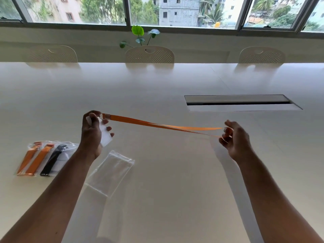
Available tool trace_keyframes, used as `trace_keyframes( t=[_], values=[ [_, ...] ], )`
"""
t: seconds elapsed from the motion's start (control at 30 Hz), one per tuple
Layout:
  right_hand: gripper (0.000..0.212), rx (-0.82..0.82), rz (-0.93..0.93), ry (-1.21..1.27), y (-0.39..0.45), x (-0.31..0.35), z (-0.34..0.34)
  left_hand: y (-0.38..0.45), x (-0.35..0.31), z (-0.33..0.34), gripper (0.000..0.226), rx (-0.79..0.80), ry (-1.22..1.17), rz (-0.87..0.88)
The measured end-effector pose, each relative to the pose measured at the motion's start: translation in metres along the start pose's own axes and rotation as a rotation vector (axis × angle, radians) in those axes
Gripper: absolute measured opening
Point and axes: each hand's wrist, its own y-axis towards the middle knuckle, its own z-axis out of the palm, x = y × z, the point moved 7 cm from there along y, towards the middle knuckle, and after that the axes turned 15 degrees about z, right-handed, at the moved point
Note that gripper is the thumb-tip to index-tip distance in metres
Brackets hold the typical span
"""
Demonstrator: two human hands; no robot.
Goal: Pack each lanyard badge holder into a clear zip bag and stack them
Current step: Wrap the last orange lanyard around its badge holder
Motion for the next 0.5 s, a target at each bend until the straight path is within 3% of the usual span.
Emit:
trace_keyframes(
  t=[0.13, 0.23, 0.3, 0.5],
  values=[
    [0.009, -0.233, -0.228, -0.277, -0.002, 0.001, -0.002, -0.003, -0.014, 0.023, 0.027, 0.074, -0.142, 0.055],
    [0.011, -0.268, -0.344, -0.408, -0.016, 0.001, 0.015, -0.012, -0.028, 0.045, 0.029, 0.173, -0.176, 0.114],
    [0.001, -0.187, -0.392, -0.486, -0.031, -0.003, 0.04, -0.019, -0.032, 0.062, 0.033, 0.255, -0.204, 0.095],
    [0.013, 0.269, -0.525, -0.691, -0.092, -0.028, 0.133, -0.047, -0.041, 0.112, 0.039, 0.472, -0.241, 0.078]
  ],
)
